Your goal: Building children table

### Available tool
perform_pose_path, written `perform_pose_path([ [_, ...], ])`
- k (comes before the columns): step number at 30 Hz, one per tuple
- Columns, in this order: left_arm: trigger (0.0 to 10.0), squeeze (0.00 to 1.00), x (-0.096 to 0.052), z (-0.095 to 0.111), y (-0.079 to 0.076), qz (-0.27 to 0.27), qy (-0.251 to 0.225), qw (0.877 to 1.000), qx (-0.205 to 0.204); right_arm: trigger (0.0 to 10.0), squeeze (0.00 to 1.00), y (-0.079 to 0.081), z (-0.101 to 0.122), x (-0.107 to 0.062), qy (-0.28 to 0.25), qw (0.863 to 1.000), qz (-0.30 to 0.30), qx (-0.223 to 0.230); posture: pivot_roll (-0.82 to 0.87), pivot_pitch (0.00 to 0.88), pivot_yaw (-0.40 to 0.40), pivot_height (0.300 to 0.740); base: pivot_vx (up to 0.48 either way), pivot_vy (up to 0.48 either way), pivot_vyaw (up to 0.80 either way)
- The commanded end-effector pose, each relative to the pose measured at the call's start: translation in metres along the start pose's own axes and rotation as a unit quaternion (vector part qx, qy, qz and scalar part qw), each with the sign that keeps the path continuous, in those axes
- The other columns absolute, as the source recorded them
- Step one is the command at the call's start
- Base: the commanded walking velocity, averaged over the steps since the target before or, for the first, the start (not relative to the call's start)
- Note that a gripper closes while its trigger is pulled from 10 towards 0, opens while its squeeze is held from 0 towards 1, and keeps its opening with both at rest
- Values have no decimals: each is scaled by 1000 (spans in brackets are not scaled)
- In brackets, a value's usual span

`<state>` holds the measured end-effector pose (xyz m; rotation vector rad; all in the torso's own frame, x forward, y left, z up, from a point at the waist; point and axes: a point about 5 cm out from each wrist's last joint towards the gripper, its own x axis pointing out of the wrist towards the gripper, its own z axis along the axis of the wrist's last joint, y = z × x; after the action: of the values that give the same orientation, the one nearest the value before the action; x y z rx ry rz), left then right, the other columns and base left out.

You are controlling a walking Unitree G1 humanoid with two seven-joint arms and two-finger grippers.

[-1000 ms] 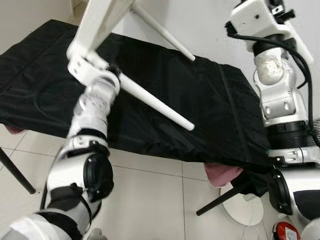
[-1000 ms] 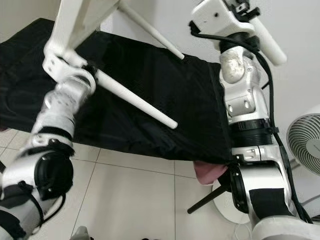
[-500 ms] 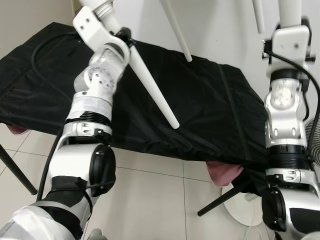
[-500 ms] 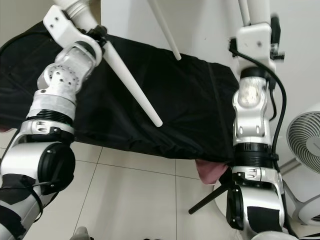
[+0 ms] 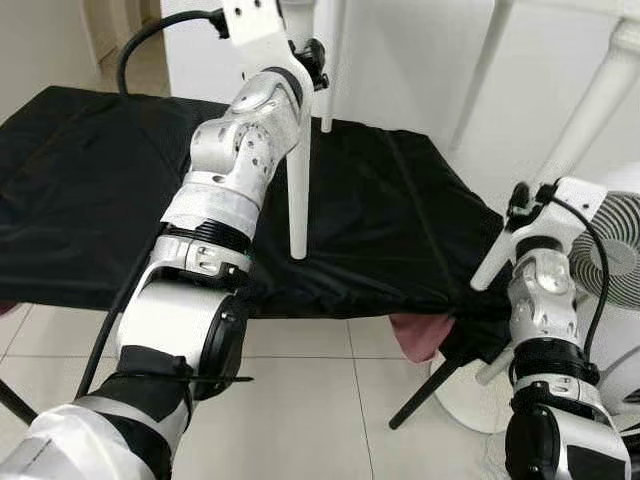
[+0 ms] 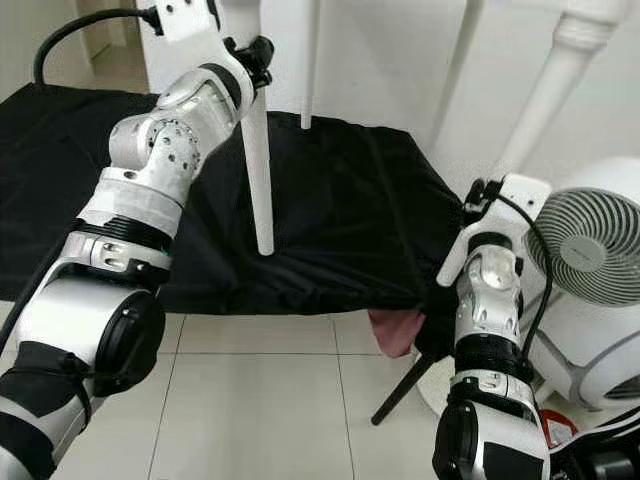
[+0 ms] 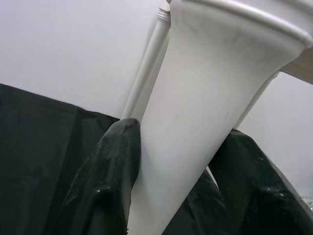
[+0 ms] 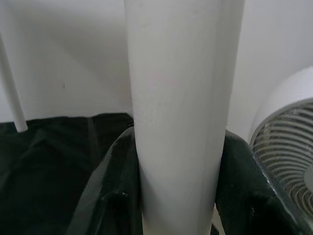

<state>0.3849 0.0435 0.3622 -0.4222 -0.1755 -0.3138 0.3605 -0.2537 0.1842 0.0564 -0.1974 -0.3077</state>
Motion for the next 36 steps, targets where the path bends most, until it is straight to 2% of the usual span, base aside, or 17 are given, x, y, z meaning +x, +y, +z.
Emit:
perform_pose_path([
  [1, 0, 0, -23, 57, -72, -251, -124, 947, -156, 0, 0, 54, -58, -21, 149, 980, 130, 14, 22, 0, -105, 740, 0, 0, 0],
  [6, 0, 0, -26, 56, -73, -250, -124, 949, -150, 0, 0, 65, -52, -15, 143, 976, 160, 28, 25, 0, -109, 740, 0, 0, 0],
  [9, 0, 0, -28, 56, -76, -256, -120, 947, -150, 0, 0, 74, -44, -9, 136, 970, 203, 18, 27, 0, -110, 740, 0, 0, 0],
  [17, 0, 0, -35, 57, -87, -280, -117, 941, -151, 0, 0, 86, -36, -1, 143, 959, 246, 1, 34, 0, -107, 740, 0, 0, 0],
  [36, 0, 0, -35, 57, -87, -280, -117, 941, -151, 0, 0, 86, -36, -1, 143, 959, 246, 1, 34, 0, -107, 740, 0, 0, 0],
])
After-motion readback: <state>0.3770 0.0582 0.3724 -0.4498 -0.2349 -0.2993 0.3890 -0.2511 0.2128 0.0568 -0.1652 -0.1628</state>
